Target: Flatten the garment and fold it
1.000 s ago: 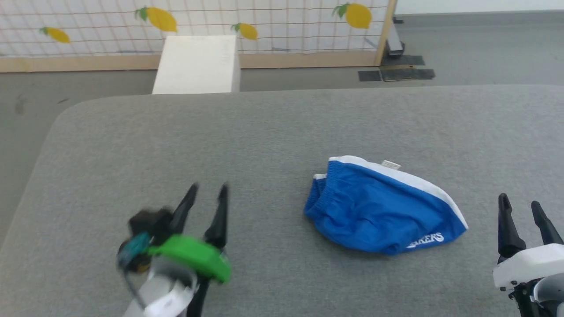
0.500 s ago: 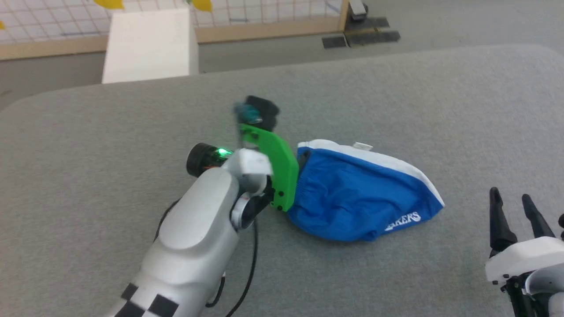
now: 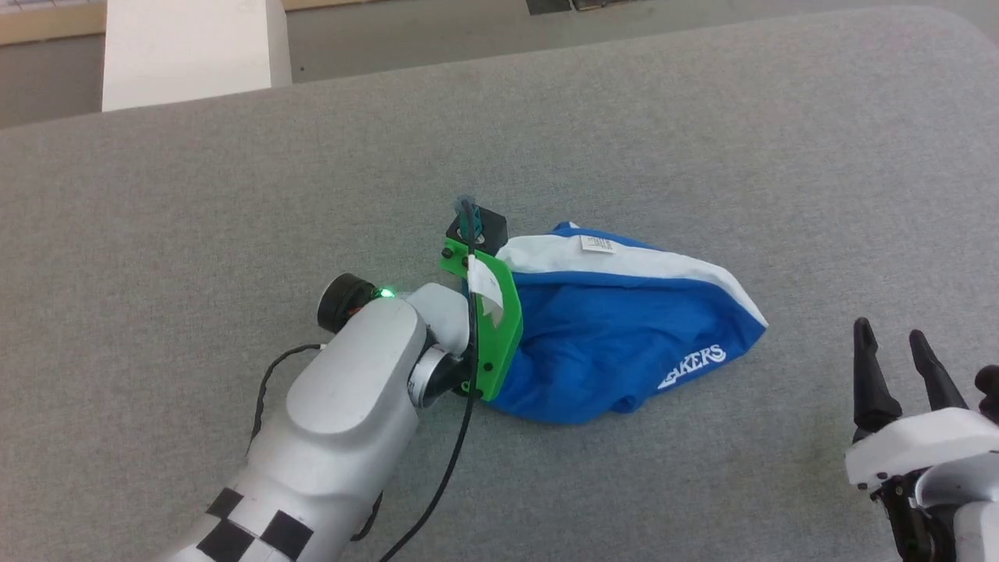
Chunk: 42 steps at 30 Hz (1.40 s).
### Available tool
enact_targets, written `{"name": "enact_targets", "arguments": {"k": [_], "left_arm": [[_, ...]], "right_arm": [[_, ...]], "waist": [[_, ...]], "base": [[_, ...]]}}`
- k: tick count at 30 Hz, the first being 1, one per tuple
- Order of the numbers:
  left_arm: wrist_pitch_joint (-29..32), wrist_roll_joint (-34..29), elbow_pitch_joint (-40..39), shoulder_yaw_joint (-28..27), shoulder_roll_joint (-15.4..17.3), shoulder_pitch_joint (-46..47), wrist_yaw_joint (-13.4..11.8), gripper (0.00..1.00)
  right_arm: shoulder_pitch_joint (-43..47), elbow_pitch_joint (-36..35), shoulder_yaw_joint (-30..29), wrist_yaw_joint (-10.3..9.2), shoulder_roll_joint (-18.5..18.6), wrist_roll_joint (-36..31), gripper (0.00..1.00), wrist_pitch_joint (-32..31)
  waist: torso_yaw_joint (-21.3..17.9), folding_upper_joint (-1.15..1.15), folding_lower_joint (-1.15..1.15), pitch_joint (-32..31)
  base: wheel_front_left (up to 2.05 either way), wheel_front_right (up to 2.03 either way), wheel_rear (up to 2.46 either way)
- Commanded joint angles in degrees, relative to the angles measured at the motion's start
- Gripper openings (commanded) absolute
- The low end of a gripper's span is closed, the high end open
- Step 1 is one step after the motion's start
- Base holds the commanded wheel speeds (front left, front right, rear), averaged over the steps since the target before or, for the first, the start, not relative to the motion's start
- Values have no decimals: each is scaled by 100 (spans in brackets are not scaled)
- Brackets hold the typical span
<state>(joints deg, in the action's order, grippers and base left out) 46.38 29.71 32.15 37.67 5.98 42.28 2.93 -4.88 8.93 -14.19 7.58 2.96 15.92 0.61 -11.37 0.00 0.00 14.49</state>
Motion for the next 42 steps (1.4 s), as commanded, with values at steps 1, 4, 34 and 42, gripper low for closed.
{"name": "enact_targets", "arguments": {"k": [1, 4, 34, 42], "left_arm": [[42, 32, 51, 38, 8, -131, 24, 0], [-46, 132, 2, 5, -18, -191, 53, 0], [-1511, 1646, -1881, -2208, 645, -3110, -1284, 100], [-3674, 1421, -2397, -2899, 713, -3368, -678, 100]], "right_arm": [[-127, 23, 33, -9, -8, 35, 100, 56], [-180, 65, 80, -9, -8, 15, 100, 70], [207, -144, 265, -9, -8, -241, 100, -409], [217, -144, 401, -9, -8, -216, 100, -440]], "waist": [[47, 0, 0, 29], [133, 0, 0, 8], [1846, 0, 0, -962], [1719, 0, 0, -1009]], "base": [[0, 0, 0], [0, 0, 0], [0, 0, 0], [0, 0, 0]]}}
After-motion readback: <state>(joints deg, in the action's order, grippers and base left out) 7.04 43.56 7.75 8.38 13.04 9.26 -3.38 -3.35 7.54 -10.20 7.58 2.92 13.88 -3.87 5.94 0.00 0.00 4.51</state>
